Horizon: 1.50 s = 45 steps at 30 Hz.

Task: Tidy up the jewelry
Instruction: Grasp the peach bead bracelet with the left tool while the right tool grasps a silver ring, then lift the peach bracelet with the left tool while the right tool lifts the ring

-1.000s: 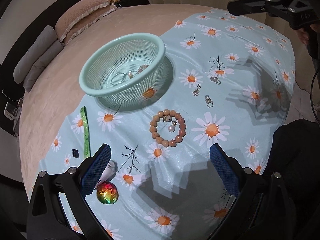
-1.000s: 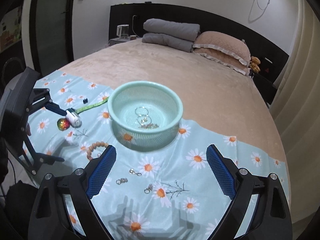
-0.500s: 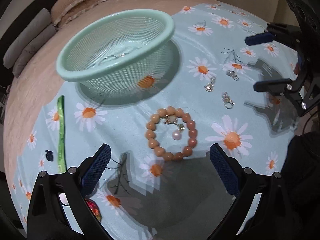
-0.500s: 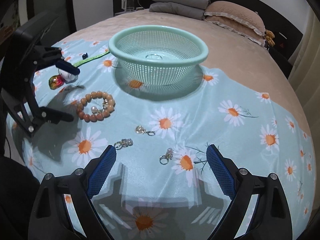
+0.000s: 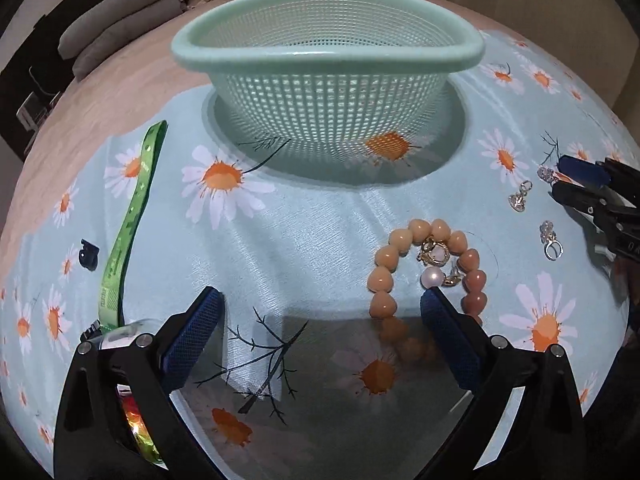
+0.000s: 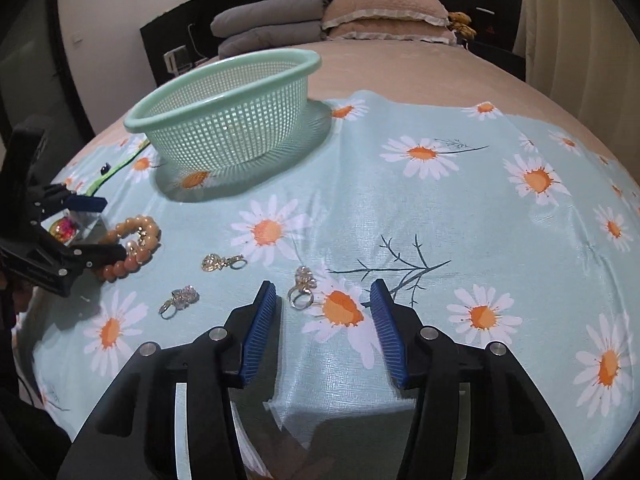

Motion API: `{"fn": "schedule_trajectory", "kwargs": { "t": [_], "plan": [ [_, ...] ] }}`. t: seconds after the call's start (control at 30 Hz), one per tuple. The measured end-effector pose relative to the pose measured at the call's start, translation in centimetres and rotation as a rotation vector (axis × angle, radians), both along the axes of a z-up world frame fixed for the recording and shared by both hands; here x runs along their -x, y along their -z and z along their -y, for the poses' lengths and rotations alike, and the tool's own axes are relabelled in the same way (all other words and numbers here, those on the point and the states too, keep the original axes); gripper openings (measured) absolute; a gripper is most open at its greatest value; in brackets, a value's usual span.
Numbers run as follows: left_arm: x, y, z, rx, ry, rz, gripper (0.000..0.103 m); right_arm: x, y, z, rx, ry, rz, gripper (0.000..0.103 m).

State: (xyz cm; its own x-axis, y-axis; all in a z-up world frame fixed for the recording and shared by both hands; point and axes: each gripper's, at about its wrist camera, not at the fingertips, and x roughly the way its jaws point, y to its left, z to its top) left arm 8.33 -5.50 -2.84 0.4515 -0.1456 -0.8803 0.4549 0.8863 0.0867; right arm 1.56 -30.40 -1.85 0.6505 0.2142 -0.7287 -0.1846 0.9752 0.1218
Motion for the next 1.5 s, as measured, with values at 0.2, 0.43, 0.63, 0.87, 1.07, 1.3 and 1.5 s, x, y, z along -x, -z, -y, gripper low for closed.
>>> {"fn": "schedule_trajectory", "kwargs": {
  "t": [0.2,0.43,0.63,0.87,1.07,1.3,1.5],
  "plan": [
    [1.5,-0.6,1.3,-0.031,0.058,0.037,0.072,0.3,0.2,-1.7,0.074,-0.049,0.027,0.021],
    [2.0,-1.5,1.9,-0.004,0.113,-0.027,0.012,-0.5,-0.1,-2.0,0.087,-0.089,-0.014,0.012],
    [3.2,-2.0,1.2,-0.021,0.122,-0.050,0.012,0.5,-1.0,-1.3,0.055,-0.079,-0.040,0.012],
    [5.6,-3.2,0.1,-0.061,0.149,-0.068,0.012,2.0,-3.5,-0.3,0.086,-0.037,-0.044,0.012],
    [7.5,-6.1,-1.1,-0.059,0.146,-0.035,0.012,3.1,-6.8,-0.5,0.170,-0.018,-0.033,0.012],
    [9.5,-10.9,-1.9,-0.072,0.128,0.037,0.012,5.1,-12.6,-0.7,0.198,-0.062,0.073,0.012],
    [9.5,-14.9,-1.1,-0.088,0.112,0.109,0.012,6.2,-16.5,-1.0,0.199,-0.100,0.152,0.012]
  ]
}}
